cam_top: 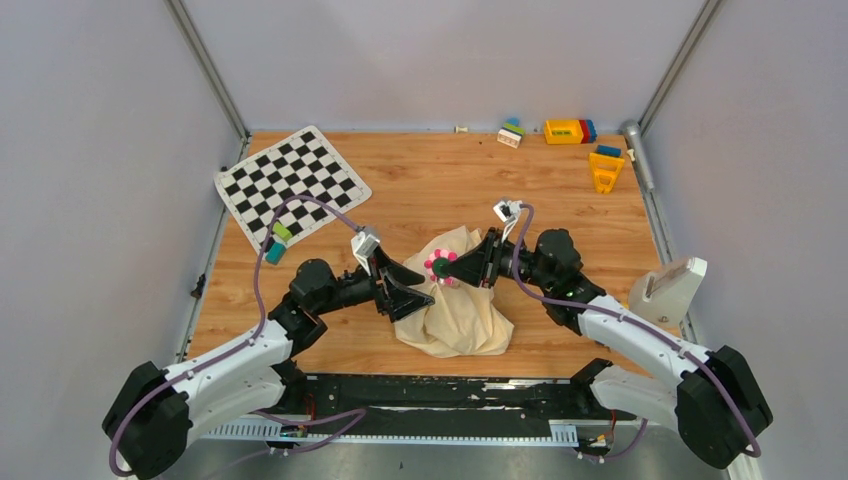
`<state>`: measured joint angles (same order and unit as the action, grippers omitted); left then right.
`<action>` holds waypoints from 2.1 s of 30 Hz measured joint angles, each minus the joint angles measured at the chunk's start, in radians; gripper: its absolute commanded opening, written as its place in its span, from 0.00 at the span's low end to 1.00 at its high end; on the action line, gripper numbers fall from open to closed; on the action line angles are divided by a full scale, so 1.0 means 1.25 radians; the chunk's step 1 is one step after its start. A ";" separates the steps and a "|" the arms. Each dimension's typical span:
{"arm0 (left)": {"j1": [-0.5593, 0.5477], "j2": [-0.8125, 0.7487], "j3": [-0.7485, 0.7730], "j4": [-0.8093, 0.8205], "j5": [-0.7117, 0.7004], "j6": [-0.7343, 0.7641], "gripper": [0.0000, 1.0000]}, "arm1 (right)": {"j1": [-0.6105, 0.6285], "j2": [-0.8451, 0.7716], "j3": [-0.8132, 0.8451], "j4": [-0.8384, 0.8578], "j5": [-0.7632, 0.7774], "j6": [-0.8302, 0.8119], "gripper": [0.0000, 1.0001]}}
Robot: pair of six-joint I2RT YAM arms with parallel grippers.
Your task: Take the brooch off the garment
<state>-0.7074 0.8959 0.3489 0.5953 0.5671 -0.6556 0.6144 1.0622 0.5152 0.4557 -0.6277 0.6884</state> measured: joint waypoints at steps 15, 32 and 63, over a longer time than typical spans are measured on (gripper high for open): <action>0.000 -0.074 -0.026 -0.077 -0.031 0.026 0.86 | 0.005 -0.034 0.041 -0.129 0.097 -0.300 0.00; 0.000 -0.141 0.015 -0.224 -0.102 0.121 0.83 | -0.085 -0.070 0.077 -0.240 0.287 -0.391 0.00; 0.000 0.055 0.164 -0.130 -0.099 0.316 0.88 | -0.095 -0.060 0.277 -0.309 -0.205 -0.102 0.00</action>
<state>-0.7074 0.9649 0.5533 0.4328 0.4438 -0.2607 0.4957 0.9871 0.8619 0.0692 -0.8837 0.5610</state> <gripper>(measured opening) 0.876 0.195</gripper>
